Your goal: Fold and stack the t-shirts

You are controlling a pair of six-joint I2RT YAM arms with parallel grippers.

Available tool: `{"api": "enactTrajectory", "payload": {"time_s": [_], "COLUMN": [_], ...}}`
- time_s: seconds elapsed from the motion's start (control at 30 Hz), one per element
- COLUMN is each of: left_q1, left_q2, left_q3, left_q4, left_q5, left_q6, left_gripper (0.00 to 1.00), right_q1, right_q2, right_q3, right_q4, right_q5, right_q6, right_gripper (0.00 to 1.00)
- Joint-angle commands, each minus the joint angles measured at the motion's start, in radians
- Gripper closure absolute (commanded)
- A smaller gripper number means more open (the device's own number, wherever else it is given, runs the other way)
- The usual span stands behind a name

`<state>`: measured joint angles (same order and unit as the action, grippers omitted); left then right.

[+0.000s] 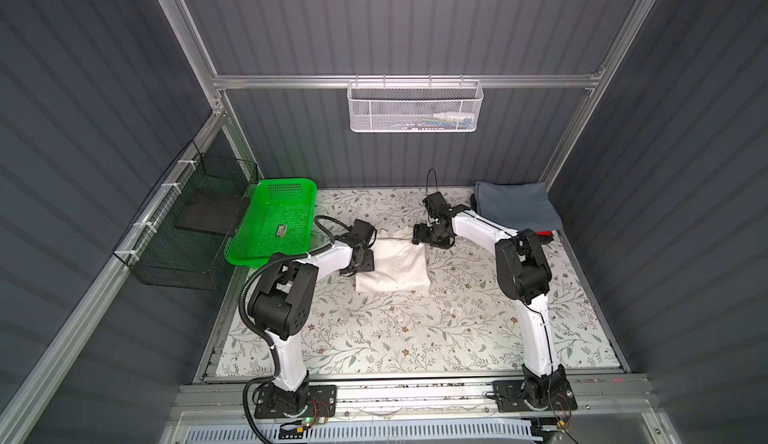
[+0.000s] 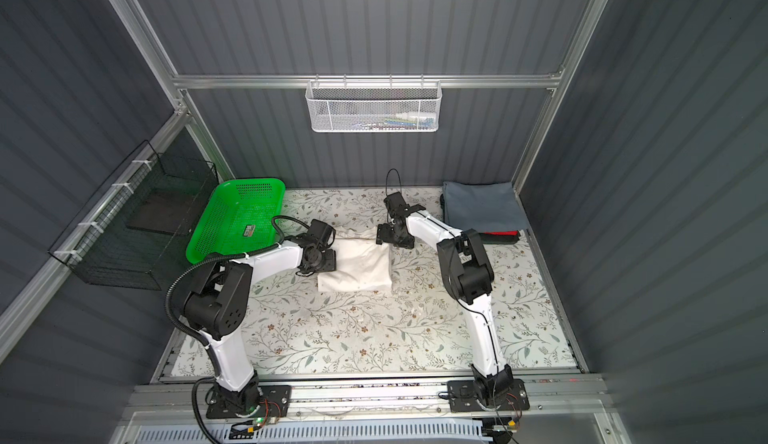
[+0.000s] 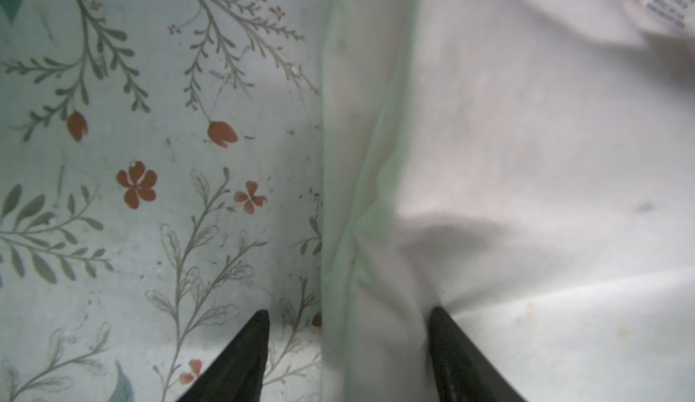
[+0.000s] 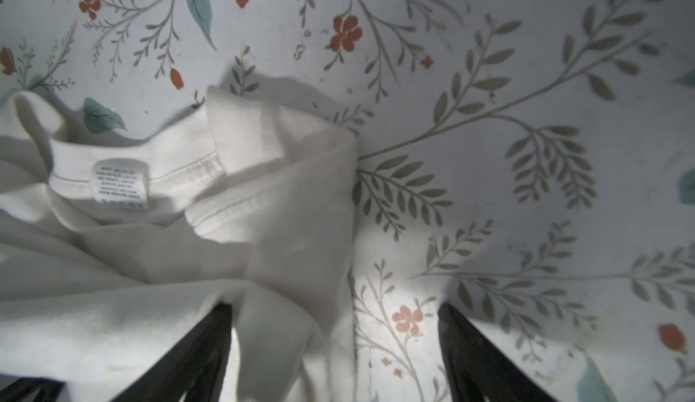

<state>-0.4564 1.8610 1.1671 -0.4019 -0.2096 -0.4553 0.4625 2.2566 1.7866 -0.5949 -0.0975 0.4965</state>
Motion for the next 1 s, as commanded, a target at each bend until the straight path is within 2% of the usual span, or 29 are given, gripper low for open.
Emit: {"api": "enactTrajectory", "payload": {"time_s": [0.0,0.4,0.53,0.63,0.83,0.97], "left_q1": [0.009,0.008,0.008,0.009,0.009,0.009], "left_q2": [-0.053,-0.149,-0.258,-0.358,-0.488,-0.556], "left_q3": [-0.055,-0.182,-0.215,-0.232,-0.308,-0.394], "left_q4": [-0.031,-0.064,-0.074,-0.098,-0.088,-0.022], "left_q5": [-0.004,-0.024,0.004,0.004,0.064,0.144], "left_q6": [-0.013,-0.04,-0.061,-0.072,-0.116,-0.153], "left_gripper": [0.32,0.25,0.25,0.21,0.17,0.22], "right_q1": [-0.002,-0.002,-0.002,-0.004,-0.005,-0.014], "right_q2": [0.025,0.053,0.035,0.007,-0.148,-0.283], "right_q3": [0.025,0.014,0.001,-0.01,-0.113,-0.263], "right_q4": [-0.034,-0.032,-0.025,-0.027,0.025,0.098], "right_q5": [0.011,-0.001,-0.004,0.004,0.022,-0.039], "right_q6": [0.006,0.027,0.026,0.028,0.051,0.102], "right_gripper": [0.15,0.15,0.15,0.12,0.05,0.04]}}
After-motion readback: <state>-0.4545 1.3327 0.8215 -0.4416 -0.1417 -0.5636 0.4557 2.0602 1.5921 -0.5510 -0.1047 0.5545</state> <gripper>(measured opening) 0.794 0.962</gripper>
